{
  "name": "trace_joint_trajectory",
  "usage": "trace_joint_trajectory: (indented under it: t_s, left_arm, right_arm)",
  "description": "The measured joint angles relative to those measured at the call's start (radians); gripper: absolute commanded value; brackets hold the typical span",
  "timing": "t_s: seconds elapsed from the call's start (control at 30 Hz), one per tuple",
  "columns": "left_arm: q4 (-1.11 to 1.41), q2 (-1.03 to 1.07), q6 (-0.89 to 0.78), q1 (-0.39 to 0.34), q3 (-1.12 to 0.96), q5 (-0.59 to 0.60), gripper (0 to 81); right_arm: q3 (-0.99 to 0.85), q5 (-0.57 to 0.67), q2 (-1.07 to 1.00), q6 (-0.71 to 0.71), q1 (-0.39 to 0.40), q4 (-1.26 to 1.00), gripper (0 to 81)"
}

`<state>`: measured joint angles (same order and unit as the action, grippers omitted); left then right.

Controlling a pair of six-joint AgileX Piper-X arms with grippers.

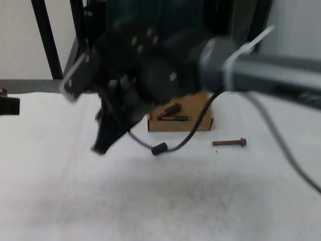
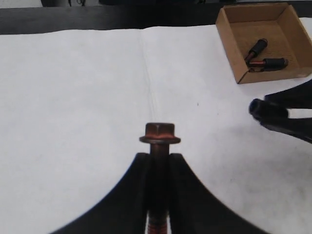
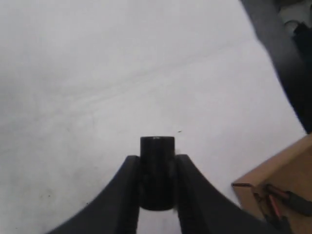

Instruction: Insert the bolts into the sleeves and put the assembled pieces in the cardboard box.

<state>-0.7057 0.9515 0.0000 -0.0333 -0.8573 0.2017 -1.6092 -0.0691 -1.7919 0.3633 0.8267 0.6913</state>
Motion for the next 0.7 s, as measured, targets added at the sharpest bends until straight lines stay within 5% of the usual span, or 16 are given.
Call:
trace_joint_trajectory:
  t_s: [0.2,0.4,0.57,0.7]
  left_arm:
    - [0.323,0.0,-0.239,0.0,0.022,0.022,0.8]
    - [0.657,0.0,-0.445,-0.036,0.088,0.05,0.8]
    - [0.969,0.0,-0.51,-0.169,0.188,0.109,0.8]
    - [1.092,0.0,-0.431,-0.366,0.241,0.115,0.8]
  right_arm:
    - [0.138,0.017,0.166,-0.084,0.0,0.0,0.3]
    - [0.364,0.158,0.353,-0.256,-0.017,-0.161,0.3]
    - [0.524,0.229,0.515,-0.323,-0.038,-0.368,0.3]
    - [0.695,0.286,0.618,-0.386,-0.048,-0.629,0.3]
